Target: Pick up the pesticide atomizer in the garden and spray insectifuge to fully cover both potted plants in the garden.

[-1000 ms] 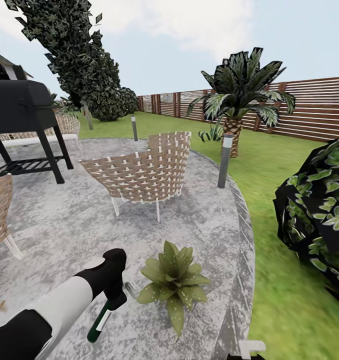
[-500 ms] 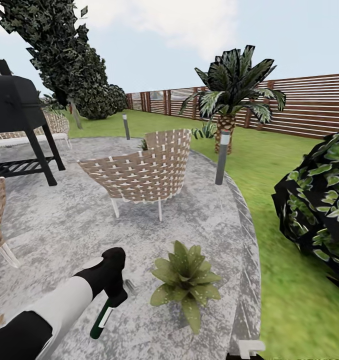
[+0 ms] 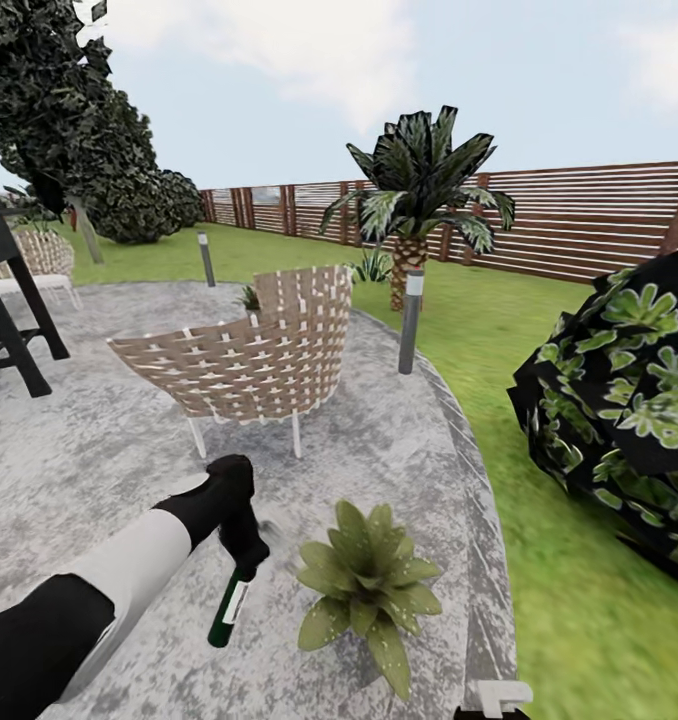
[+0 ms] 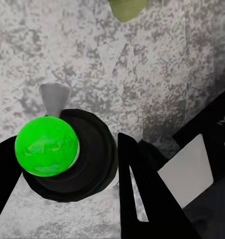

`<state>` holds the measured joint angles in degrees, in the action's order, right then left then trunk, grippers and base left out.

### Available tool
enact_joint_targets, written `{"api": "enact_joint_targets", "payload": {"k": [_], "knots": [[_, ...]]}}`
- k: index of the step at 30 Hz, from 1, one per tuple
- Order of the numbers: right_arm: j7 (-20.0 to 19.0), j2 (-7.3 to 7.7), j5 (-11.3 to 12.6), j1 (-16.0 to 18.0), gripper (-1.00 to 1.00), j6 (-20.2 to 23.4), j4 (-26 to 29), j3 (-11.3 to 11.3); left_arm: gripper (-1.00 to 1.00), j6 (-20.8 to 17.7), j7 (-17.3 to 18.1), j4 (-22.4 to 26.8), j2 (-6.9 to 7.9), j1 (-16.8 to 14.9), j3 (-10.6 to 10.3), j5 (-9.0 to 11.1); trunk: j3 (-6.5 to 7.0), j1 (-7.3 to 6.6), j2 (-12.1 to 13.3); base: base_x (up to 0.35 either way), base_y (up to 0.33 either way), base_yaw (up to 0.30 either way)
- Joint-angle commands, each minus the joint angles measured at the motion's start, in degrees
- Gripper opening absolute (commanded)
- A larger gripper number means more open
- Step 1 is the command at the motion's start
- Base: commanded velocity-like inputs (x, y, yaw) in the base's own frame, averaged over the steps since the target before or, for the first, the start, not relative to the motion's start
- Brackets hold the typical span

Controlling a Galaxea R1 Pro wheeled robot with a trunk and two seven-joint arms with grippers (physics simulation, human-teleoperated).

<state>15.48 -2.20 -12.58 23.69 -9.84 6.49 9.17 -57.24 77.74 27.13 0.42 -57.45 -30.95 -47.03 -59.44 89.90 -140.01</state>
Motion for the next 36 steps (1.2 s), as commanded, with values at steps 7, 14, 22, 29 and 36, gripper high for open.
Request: {"api": "enact_joint_targets", "payload": {"k": [7, 14, 22, 29, 36], "knots": [[0.2, 1.19, -0.7, 0.0, 1.0, -0.3, -0.2, 0.7, -1.0, -0.1, 10.7, 0.0, -1.37, -0.1, -0.3, -6.5, -0.06, 0.01, 0.0, 0.03, 0.003, -0.041], [0.2, 1.14, -0.7, 0.0, 1.0, -0.2, -0.2, 0.8, -1.0, -0.2, 10.8, 0.0, -1.54, 0.0, -4.7, -6.4, -0.06, 0.01, 0.0, 0.0, 0.0, -0.251], [0.2, 1.14, -0.7, 0.0, 1.0, -0.2, -0.2, 0.8, -1.0, -0.1, 10.8, 0.0, -1.46, 0.0, -5.1, -6.5, -0.06, 0.01, 0.0, 0.0, 0.0, -0.193], [0.2, 1.22, -0.9, 0.0, 1.0, -0.3, -0.4, 0.6, -1.0, -0.1, 12.3, 0.2, -5.21, -0.7, -5.2, -6.7, -0.06, 0.01, 0.0, 0.0, 0.0, -0.005], [0.2, 1.46, -0.9, 0.0, 1.0, -0.4, -0.3, 0.6, -1.0, -0.1, 12.3, 0.5, -5.65, -0.4, -8.1, -8.8, -0.06, 0.01, 0.0, 0.0, 0.0, 0.0]]}}
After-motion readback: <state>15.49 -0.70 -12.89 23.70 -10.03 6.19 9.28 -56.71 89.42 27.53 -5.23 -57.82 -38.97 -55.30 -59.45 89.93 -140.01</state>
